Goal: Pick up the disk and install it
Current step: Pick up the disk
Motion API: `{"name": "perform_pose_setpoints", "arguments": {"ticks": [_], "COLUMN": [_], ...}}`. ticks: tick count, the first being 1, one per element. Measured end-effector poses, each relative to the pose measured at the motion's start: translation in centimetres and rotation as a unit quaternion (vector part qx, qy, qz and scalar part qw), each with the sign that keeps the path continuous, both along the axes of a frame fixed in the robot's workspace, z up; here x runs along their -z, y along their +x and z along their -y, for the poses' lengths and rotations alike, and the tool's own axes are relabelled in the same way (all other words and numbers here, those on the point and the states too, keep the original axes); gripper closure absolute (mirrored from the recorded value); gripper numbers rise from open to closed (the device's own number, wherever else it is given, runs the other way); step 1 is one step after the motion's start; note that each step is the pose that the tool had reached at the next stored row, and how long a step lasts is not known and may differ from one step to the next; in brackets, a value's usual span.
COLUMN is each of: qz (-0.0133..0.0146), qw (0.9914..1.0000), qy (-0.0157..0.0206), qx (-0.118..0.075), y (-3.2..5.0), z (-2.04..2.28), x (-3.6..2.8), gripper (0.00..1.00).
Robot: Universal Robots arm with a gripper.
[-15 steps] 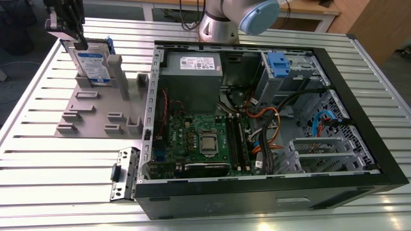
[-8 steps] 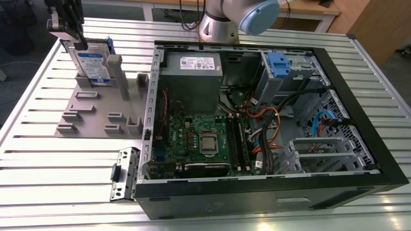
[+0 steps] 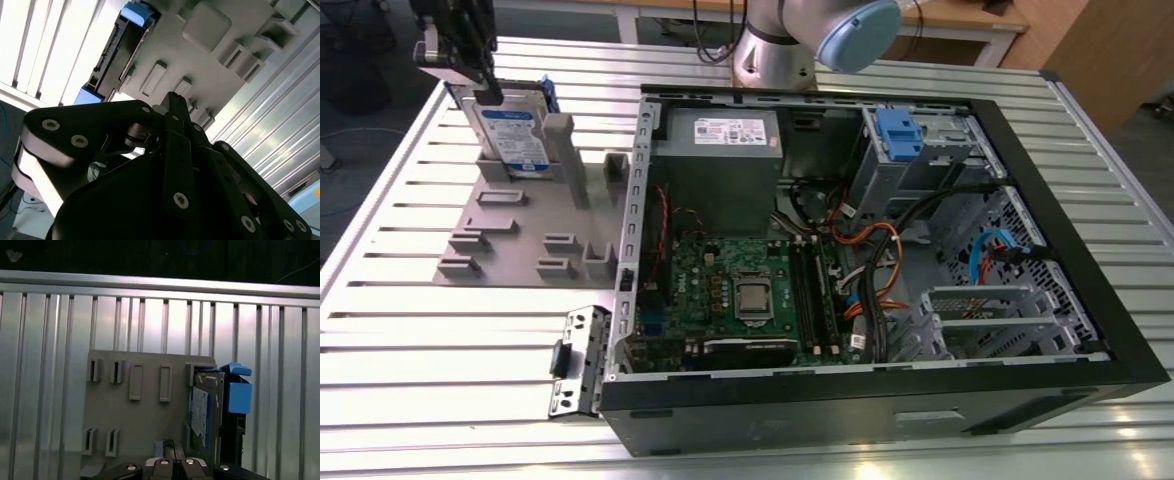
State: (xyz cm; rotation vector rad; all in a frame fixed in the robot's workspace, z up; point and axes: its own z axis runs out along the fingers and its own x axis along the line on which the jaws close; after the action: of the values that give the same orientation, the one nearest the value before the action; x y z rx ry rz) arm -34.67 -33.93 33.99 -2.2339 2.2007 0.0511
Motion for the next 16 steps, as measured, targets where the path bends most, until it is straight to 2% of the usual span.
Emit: {"name": "perform_pose_setpoints", "arguments": {"ticks": [2, 11, 13, 14, 16], "qz": [0.0001, 0.0001, 0.0001, 0.0001, 0.0001], "qw": [0.99995, 0.99994, 0.99994, 0.99994, 0.99994], "qy": [0.0, 0.0001, 0.0001, 0.0, 0.0001], "qx": [0.01, 0.011, 0.011, 0.011, 0.011], "y": [0.0, 0.0, 0.0, 0.0, 0.0], "z": [-0.02, -0.04, -0.04, -0.04, -0.04], "x": [0.02, 0.02, 0.02, 0.02, 0.02], "gripper": [0.9, 0.89, 0.77, 0.77, 0.65]}}
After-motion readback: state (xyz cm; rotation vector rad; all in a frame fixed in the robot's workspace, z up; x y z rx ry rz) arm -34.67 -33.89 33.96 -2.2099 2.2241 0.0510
